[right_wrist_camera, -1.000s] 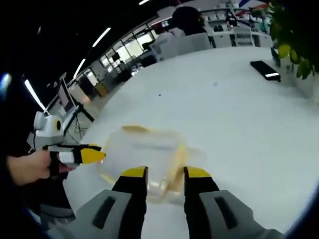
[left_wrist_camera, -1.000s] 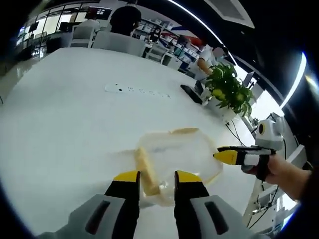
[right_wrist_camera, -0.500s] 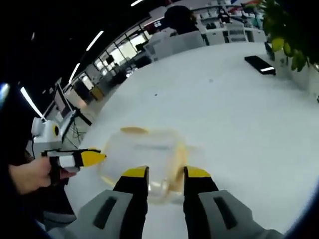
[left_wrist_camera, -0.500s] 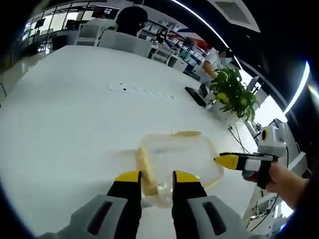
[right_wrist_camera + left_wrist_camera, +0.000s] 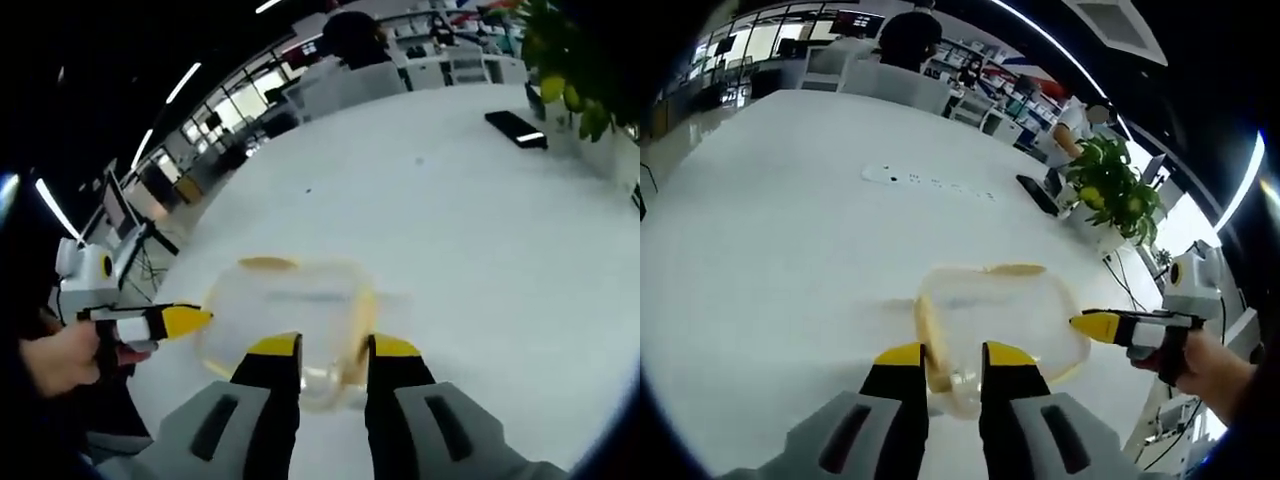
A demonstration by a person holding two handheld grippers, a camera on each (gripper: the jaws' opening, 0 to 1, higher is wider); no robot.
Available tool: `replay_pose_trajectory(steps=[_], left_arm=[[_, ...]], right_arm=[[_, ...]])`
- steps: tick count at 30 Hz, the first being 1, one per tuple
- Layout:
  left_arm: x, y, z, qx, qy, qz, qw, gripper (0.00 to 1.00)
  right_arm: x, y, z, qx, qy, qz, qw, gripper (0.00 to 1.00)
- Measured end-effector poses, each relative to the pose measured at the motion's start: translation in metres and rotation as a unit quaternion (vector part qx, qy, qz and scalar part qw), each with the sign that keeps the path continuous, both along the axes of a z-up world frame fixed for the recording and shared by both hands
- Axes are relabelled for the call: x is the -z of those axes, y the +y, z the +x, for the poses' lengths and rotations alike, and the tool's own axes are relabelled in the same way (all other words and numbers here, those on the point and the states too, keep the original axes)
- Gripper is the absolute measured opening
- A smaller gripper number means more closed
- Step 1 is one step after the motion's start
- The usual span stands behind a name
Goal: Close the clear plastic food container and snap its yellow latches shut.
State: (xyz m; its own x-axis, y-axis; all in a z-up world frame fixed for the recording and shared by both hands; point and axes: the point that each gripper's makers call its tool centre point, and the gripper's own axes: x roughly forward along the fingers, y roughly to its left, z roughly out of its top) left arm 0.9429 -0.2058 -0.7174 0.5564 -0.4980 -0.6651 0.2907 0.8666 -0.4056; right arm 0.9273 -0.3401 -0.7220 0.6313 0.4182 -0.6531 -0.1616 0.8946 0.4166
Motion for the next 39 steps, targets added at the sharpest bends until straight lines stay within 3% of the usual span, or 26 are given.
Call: replay_pose_trajectory(steps=[12,16,22,27,35,39], left_arm=[[0.006,-0.004,0.006,0.008,0.02,-0.027,0.9994,0.15],[0.002,-0.007,0.008,0.047,-0.01,0.002,0.9988,0.15],[-0.008,-0.009,0.007,0.089,-0.031,0.022,0.9953,0.18],[-0.021,-0.014,0.011,0.138,-0.061,0.038,0.9878,0.18],[-0.027,-0.022,0.013,0.195,-0.067,0.04,0.9776,0.18],[-0.031,-0.033,0.008,0.244,-0.074,0.036,0.9662,0.18]], right_arm=[[0.0,-0.005,0.004,-0.016,-0.002,0.012,0.9998,0.24],[-0.003,-0.007,0.006,-0.036,-0.015,-0.012,0.9992,0.24],[-0.02,-0.016,0.015,-0.051,-0.049,-0.036,0.9969,0.22],[-0.029,-0.013,0.02,-0.067,-0.067,-0.032,0.995,0.2],[-0.026,-0.006,0.021,-0.101,-0.067,-0.028,0.9923,0.15],[-0.028,-0.005,0.022,-0.11,-0.07,-0.027,0.9911,0.15]])
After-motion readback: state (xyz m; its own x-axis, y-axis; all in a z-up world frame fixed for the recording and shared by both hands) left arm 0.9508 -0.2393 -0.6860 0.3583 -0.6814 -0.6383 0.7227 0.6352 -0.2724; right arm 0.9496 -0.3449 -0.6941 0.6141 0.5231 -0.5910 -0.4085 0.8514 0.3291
